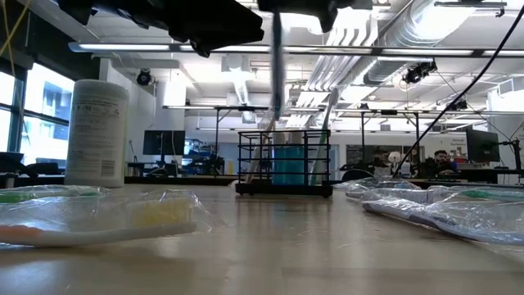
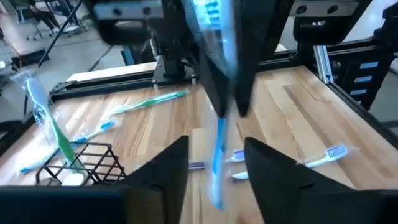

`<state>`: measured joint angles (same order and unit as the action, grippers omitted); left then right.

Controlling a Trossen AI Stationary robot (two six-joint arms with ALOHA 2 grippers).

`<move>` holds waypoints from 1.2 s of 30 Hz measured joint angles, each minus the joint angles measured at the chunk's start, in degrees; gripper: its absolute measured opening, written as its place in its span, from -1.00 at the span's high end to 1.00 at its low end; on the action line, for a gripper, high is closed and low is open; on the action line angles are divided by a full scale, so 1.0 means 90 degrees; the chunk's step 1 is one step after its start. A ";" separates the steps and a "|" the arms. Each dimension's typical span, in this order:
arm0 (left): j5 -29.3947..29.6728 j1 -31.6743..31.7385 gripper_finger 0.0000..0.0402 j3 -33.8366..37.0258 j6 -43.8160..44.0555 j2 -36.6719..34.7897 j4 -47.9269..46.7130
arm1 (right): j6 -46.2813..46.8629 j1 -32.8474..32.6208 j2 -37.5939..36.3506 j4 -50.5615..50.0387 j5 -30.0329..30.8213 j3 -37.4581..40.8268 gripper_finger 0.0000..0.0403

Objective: Pick & Place toothbrushing station
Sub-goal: Put the bottom blue toothbrush into the mesh organizer

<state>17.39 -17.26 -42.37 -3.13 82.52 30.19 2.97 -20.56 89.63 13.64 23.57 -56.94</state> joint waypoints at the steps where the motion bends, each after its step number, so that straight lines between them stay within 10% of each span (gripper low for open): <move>1: -0.0002 0.0000 0.16 0.0000 0.0116 0.0000 -0.0002 | 0.0108 -0.0100 -0.0065 -0.0283 0.0308 -0.0001 0.95; 12: -0.0010 -0.0002 -0.18 0.0000 0.0381 -0.0002 -0.0172 | 0.0964 -0.1378 -0.1275 -0.2808 0.3785 0.0002 0.95; 21: 0.0002 0.0000 -0.18 0.0000 0.0906 -0.0002 -0.0617 | 0.2646 -0.1414 -0.2955 -0.4527 0.4745 0.1095 0.95; 26: 0.0017 0.0000 -0.18 0.0000 0.0881 -0.0002 -0.0714 | 0.1496 -0.1365 -0.4058 -0.2040 0.4549 0.2518 0.95; 31: 0.0022 0.0002 -0.18 0.0000 0.0884 -0.0002 -0.0711 | -0.1198 -0.0973 -0.4260 0.2484 0.2775 0.3878 0.95; 36: 0.0041 0.0002 -0.18 0.0000 0.0884 -0.0002 -0.0708 | -0.1481 -0.0135 -0.4043 0.3557 0.2426 0.4158 0.95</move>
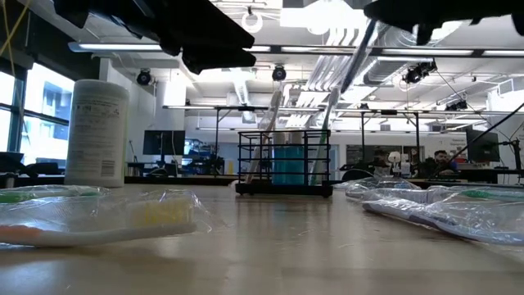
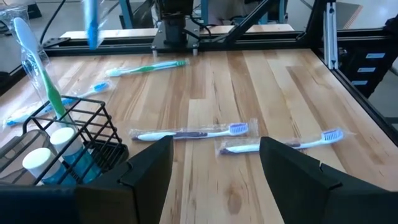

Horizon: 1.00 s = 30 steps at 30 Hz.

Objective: Pick & Place toothbrushing station
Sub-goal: Put the bottom blue toothbrush into the mesh organizer

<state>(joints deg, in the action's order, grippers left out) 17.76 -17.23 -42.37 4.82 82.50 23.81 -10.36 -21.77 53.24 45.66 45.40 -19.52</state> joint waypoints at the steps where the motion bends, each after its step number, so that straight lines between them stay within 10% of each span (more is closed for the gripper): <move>1: 0.0000 0.0000 -0.18 0.0000 0.0001 0.0000 -0.0006 | 0.0122 0.0193 0.0078 0.0003 -0.0253 -0.0021 0.95; 30: -0.0007 0.0000 -0.18 0.0000 -0.0001 0.0000 -0.0192 | 0.1546 0.2595 0.2621 -0.0033 -0.1747 -0.0644 0.95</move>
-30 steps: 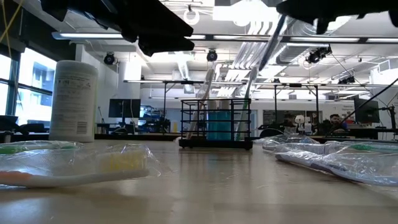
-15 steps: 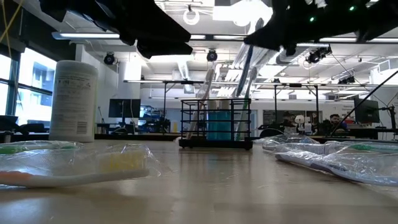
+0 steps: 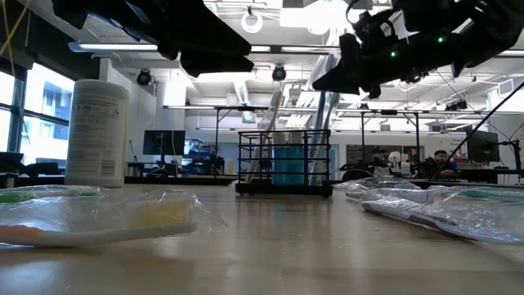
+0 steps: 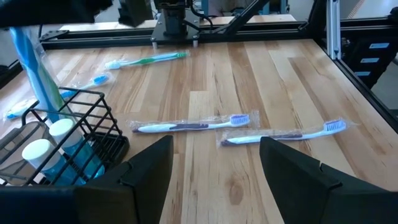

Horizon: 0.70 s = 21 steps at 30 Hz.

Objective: Pick & Place toothbrushing station
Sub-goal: Put the bottom blue toothbrush into the mesh organizer

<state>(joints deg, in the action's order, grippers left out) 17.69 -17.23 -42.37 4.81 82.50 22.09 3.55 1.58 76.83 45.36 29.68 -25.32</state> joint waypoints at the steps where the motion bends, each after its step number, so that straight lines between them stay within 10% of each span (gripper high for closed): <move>1: 0.0000 0.0000 -0.18 0.0000 0.0001 0.0000 0.0000 | 0.0015 0.0008 0.0050 -0.0011 -0.0025 0.0000 0.95; 21: -0.0024 0.0000 -0.18 0.0000 -0.0001 0.0000 0.0047 | 0.0819 0.0584 0.0151 -0.1018 -0.1136 0.0000 0.95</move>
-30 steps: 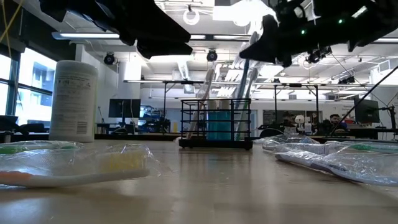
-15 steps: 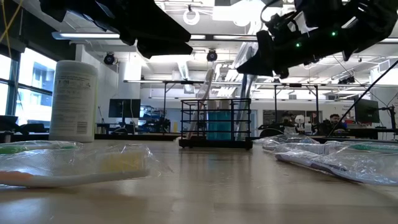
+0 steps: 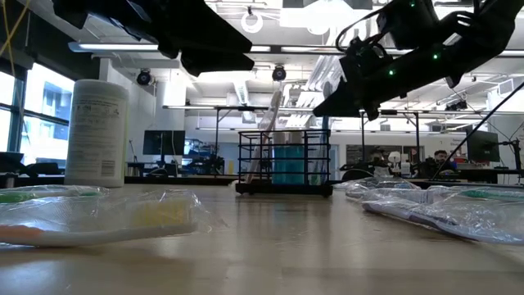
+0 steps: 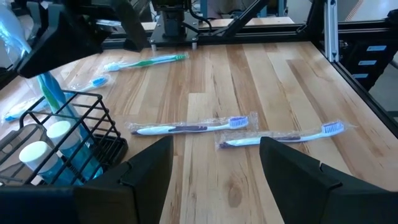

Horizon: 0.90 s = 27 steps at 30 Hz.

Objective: Pick & Place toothbrushing station
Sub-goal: Put the bottom blue toothbrush into the mesh organizer

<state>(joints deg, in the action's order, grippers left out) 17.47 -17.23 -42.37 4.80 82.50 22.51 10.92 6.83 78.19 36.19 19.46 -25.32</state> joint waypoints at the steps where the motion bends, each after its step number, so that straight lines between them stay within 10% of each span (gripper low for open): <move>1: 0.0002 0.0000 -0.18 0.0000 0.0000 0.0000 -0.0003 | 0.0002 0.0029 0.0000 -0.0004 -0.0069 0.0000 0.95; 27: 0.0039 0.0000 -0.18 0.0000 0.0000 0.0000 -0.0166 | -0.0438 -0.0129 -0.0287 0.0065 -0.0489 0.0000 0.11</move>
<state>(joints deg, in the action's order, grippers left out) 17.82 -17.24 -42.37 4.80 82.50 21.02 6.97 5.67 75.61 36.78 15.06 -25.32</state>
